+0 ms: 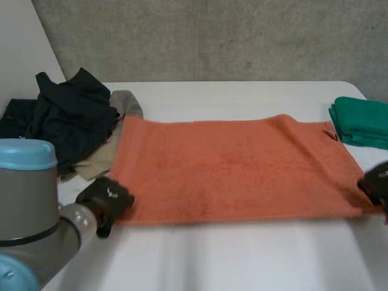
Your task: Fold the laundry.
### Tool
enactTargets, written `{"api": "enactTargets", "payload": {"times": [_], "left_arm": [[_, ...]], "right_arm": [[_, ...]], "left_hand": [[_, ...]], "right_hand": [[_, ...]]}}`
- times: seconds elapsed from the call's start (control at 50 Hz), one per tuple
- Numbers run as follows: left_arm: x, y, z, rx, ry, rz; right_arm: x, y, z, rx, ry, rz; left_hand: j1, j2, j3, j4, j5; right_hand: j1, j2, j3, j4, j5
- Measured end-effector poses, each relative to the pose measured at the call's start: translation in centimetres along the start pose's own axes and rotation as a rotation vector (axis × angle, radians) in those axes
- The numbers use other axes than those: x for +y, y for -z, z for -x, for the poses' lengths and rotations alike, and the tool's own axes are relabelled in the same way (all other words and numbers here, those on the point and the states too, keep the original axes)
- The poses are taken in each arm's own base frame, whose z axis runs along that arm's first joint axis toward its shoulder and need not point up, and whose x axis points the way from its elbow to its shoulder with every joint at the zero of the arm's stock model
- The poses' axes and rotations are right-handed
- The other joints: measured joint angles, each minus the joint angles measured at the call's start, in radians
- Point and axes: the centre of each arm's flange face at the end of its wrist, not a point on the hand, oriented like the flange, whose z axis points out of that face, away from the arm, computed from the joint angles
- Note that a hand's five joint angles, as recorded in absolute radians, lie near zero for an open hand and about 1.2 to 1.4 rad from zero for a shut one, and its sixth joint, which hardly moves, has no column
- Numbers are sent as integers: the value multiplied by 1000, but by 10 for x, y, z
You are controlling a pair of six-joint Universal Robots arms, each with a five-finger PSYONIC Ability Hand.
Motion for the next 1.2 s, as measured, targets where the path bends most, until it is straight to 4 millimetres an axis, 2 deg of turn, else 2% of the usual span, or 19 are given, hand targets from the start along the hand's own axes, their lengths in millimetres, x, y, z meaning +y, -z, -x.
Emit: {"api": "enactTargets", "payload": {"times": [0.06, 0.12, 0.22, 0.26, 0.44, 0.5, 0.58, 0.62, 0.66, 0.78, 0.92, 1.06, 1.1, 1.14, 1.16, 1.18, 1.2], "left_arm": [[0, 22, -3, 66, -26, 49], [-5, 36, -3, 101, -36, 54], [-18, 36, 4, 84, -29, -1], [-23, 28, 8, 60, -22, -25], [-42, -42, 36, -83, 13, -106], [-50, -70, 50, -135, 22, -142], [-62, -95, 69, -199, 41, -193], [-70, -105, 79, -233, 56, -224], [-77, -113, 89, -265, 72, -255], [-94, -135, 108, -340, 108, -325], [-99, -163, 114, -395, 91, -344], [-95, -186, 111, -415, 48, -335], [-95, -190, 110, -416, 43, -341], [-96, -192, 108, -417, 40, -351], [-97, -193, 107, -417, 37, -359], [-97, -193, 107, -417, 37, -361], [-99, -194, 105, -418, 33, -371]], "right_arm": [[7, 7, 2, -38, 75, 21], [7, 6, 1, -33, 94, 6], [1, -7, -3, 12, 74, -44], [-2, -14, -4, 29, 61, -62], [-15, -54, -13, 119, 5, -134], [-26, -70, -22, 185, -12, -191], [-39, -90, -38, 278, -38, -275], [-42, -96, -43, 305, -44, -301], [-50, -111, -53, 359, -49, -359], [-60, -144, -59, 419, -15, -458], [-67, -180, -60, 459, 34, -541], [-73, -210, -57, 493, 43, -607], [-75, -215, -57, 506, 44, -620], [-76, -220, -57, 520, 43, -630], [-76, -222, -57, 529, 41, -636], [-77, -223, -56, 533, 40, -638], [-78, -226, -57, 545, 35, -646]], "left_hand": [[0, 0, 0, 0, 0], [0, 0, 0, 0, 0], [0, 0, 0, 0, 0], [0, 0, 0, 0, 0], [0, 0, 0, 0, 0], [0, 0, 0, 0, 0], [0, 0, 0, 1, 0], [0, 0, 0, 1, 0], [0, 0, 0, 1, 0], [0, 0, 0, 1, 0], [0, 0, 0, 1, 0], [0, 0, 0, 1, 0], [-1, -3, -3, -1, -1], [-188, -208, -185, -191, -166], [-456, -421, -415, -428, -398], [-456, -421, -415, -428, -398], [-840, -788, -761, -783, -750]], "right_hand": [[0, 0, 0, 0, 0], [0, 0, 0, 0, 0], [0, 0, 0, 0, 2], [0, 0, 0, 0, 4], [0, 0, 0, 0, 5], [0, 0, 0, 0, 5], [0, 0, 0, 0, 5], [0, 0, 0, 0, 5], [0, 0, 0, 0, 5], [0, 0, 0, 0, 5], [0, 0, 0, 0, 5], [-1, -1, -2, -2, 2], [-100, -133, -136, -122, -126], [-387, -408, -401, -399, -413], [-586, -626, -611, -611, -639], [-646, -686, -669, -668, -680], [-794, -833, -803, -809, -837]]}}
